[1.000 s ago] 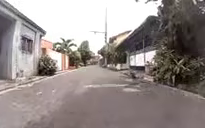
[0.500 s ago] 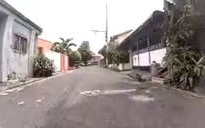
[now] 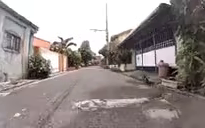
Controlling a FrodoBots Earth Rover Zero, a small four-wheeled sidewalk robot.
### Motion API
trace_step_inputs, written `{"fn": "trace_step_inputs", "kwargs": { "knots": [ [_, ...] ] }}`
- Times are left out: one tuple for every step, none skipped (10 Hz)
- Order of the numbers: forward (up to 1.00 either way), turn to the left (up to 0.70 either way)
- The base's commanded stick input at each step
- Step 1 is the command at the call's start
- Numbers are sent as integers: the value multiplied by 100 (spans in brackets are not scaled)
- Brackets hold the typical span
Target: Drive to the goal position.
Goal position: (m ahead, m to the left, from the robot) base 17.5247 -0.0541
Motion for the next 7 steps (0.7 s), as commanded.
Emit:
{"fn": "trace_step_inputs", "kwargs": {
  "knots": [
    [100,0],
    [100,0],
    [100,0],
    [100,0],
    [100,0],
    [100,0],
    [100,0]
  ]
}}
